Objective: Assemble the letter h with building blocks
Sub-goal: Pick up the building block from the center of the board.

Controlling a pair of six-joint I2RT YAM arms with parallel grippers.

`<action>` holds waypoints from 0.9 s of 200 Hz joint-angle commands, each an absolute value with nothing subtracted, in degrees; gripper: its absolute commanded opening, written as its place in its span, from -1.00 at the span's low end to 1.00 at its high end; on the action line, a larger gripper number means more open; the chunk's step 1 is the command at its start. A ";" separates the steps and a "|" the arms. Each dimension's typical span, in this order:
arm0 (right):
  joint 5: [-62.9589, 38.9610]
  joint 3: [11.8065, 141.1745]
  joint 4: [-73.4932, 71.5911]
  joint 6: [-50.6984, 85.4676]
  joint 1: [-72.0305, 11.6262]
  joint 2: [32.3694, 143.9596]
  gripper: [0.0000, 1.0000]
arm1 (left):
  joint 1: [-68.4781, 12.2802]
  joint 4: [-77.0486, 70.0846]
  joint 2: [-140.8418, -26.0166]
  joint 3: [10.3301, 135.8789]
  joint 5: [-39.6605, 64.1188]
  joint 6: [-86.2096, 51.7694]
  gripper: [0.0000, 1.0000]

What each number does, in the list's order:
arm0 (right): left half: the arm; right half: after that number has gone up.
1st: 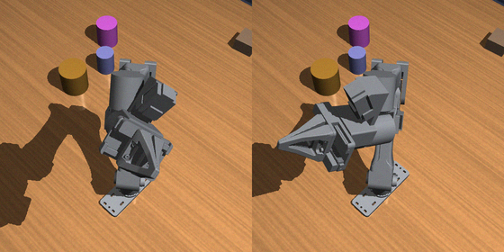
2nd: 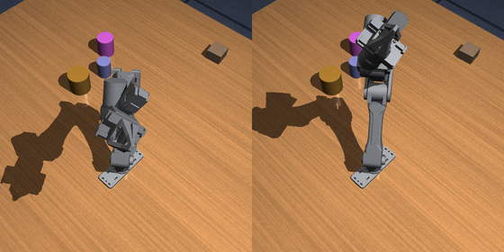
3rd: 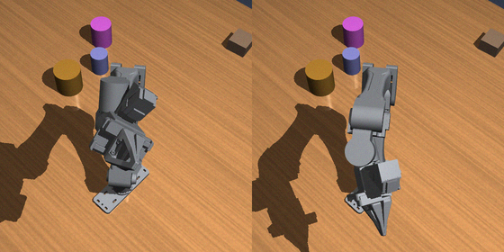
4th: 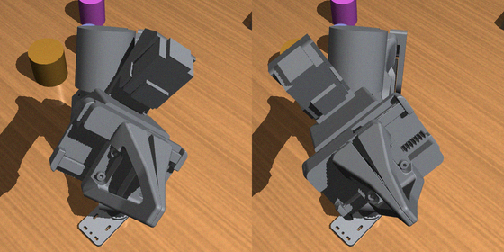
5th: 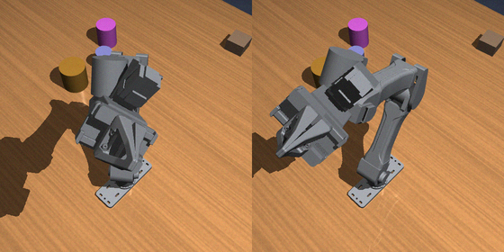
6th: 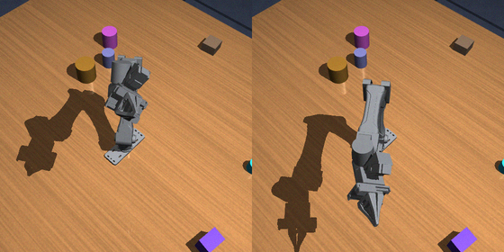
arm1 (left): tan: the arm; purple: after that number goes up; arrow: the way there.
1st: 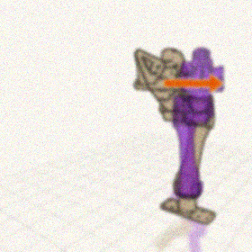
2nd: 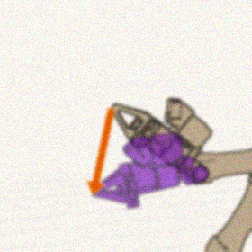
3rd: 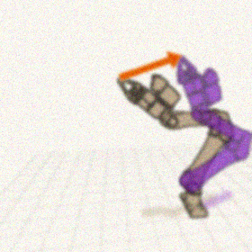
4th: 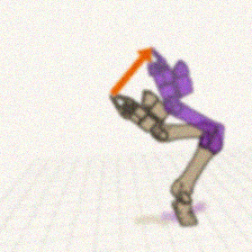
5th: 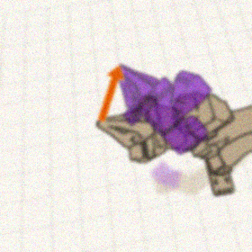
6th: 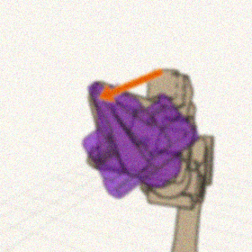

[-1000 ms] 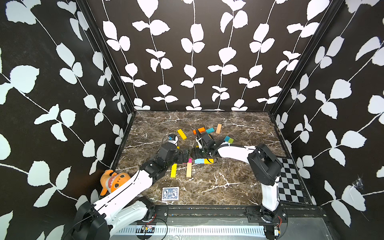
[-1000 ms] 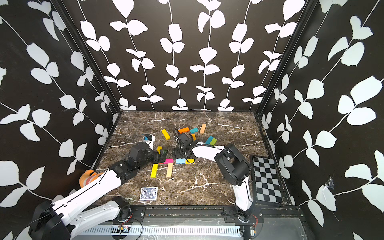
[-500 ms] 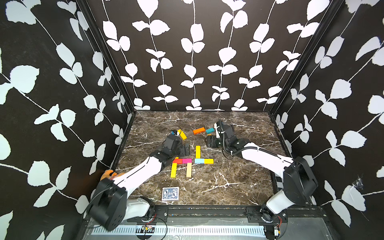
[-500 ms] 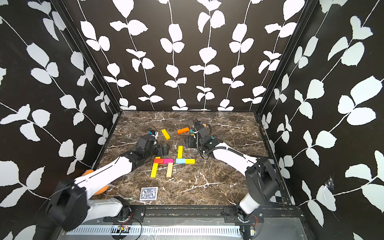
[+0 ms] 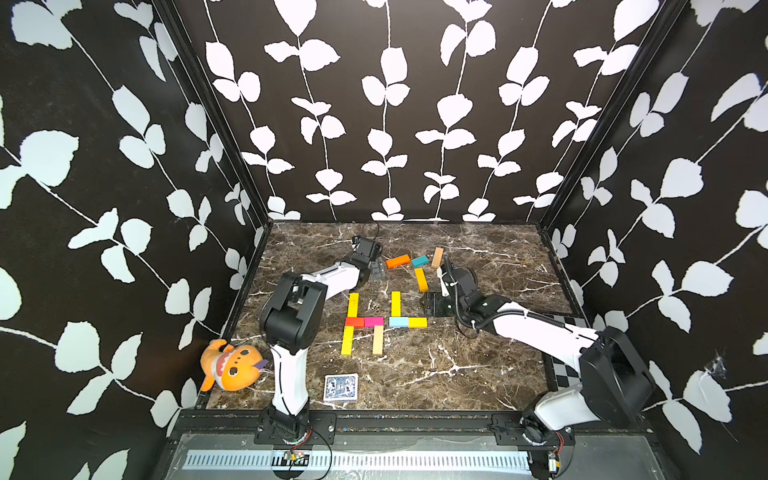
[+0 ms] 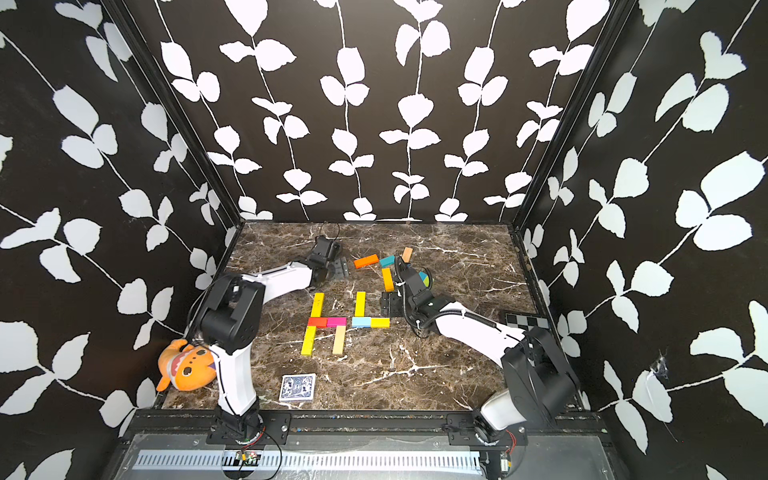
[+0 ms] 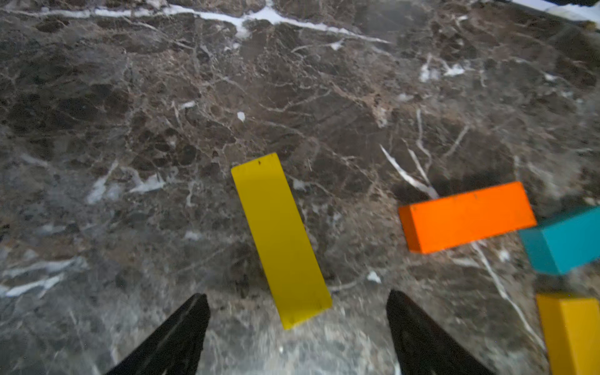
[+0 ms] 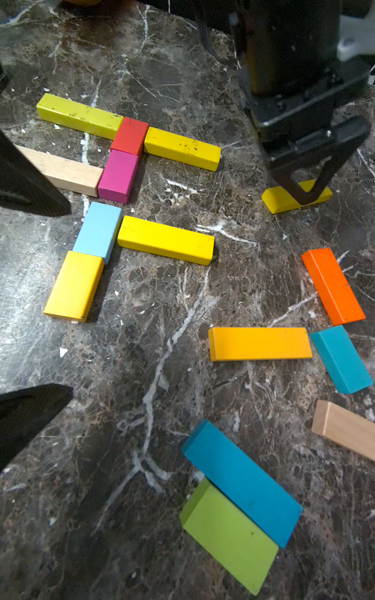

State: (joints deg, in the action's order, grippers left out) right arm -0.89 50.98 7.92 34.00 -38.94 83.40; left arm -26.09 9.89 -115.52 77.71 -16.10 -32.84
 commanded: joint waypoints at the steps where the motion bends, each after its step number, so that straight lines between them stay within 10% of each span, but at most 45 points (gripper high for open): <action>1: -0.88 49.52 6.79 33.09 -38.61 81.17 0.61 | -25.64 14.52 -117.09 82.67 -19.91 -34.04 0.74; 105: 0.21 45.20 6.64 32.64 -35.73 74.36 0.64 | -25.58 27.46 -126.02 92.07 -20.15 -34.26 0.29; 180: 1.25 44.37 6.18 33.61 -35.03 74.88 0.65 | -25.64 23.77 -124.96 90.87 -19.48 -31.44 -0.43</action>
State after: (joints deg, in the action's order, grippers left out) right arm -0.40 45.15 7.73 33.01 -35.57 75.24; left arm -25.67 23.68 -125.97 91.61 -19.64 -33.58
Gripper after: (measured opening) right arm 0.822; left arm 0.313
